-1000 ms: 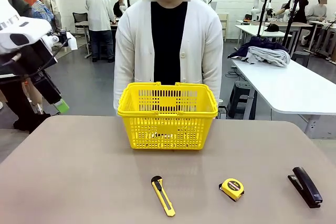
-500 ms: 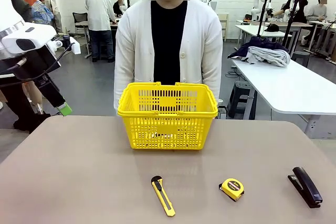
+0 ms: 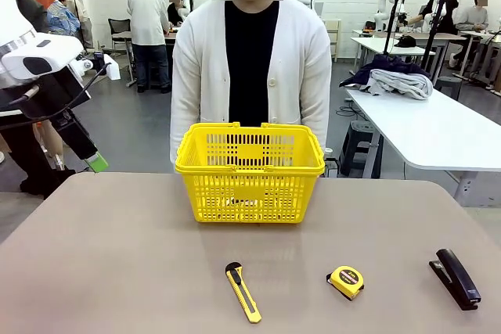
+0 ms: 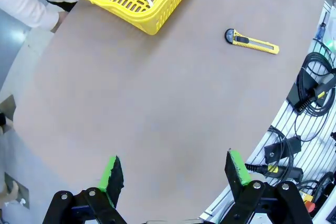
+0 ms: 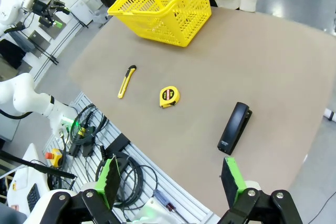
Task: Place the items the person wants into the basket.
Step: Pick up the item the person points to and place it in the Market Basket.
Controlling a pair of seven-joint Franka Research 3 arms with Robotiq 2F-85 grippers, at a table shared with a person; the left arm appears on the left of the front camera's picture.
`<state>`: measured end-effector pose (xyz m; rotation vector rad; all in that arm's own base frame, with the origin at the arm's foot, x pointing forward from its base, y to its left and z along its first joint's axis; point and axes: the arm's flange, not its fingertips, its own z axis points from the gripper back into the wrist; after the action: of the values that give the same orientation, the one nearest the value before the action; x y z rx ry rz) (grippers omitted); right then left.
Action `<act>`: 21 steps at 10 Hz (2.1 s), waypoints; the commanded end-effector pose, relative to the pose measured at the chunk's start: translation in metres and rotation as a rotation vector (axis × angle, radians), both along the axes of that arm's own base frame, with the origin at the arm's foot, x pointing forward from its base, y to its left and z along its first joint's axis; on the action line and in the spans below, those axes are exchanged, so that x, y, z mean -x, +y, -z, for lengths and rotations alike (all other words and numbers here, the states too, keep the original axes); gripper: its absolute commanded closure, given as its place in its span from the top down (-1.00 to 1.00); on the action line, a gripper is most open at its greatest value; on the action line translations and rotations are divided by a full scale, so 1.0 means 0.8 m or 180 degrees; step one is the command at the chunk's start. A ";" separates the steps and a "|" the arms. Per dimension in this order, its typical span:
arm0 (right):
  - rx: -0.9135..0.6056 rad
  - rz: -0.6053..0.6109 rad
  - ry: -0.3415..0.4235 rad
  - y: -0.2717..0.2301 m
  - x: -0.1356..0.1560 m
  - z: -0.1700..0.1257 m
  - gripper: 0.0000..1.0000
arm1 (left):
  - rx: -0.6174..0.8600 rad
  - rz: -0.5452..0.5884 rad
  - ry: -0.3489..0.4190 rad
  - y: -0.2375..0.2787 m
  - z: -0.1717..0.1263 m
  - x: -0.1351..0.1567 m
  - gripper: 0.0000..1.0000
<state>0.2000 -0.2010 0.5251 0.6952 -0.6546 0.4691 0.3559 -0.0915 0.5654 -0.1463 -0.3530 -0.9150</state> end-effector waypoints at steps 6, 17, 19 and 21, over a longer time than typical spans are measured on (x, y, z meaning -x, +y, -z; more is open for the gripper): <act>-0.0067 -0.0031 -0.0063 0.001 -0.001 0.001 1.00 | 0.1997 0.1243 0.0104 0.220 -0.048 0.015 1.00; -0.0067 -0.0031 -0.0063 0.001 -0.001 0.001 1.00 | 0.2122 0.0449 -0.0815 0.338 -0.017 0.124 1.00; -0.0067 -0.0031 -0.0063 0.001 -0.001 0.001 1.00 | 0.2049 0.0373 -0.0766 0.336 -0.013 0.126 1.00; -0.0067 -0.0031 -0.0063 0.001 -0.001 0.001 1.00 | 0.2130 0.0478 -0.0818 0.345 -0.013 0.121 1.00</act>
<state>0.1998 -0.2011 0.5251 0.6949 -0.6548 0.4689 0.2581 0.1827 0.5743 -0.6766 -0.8791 -0.9271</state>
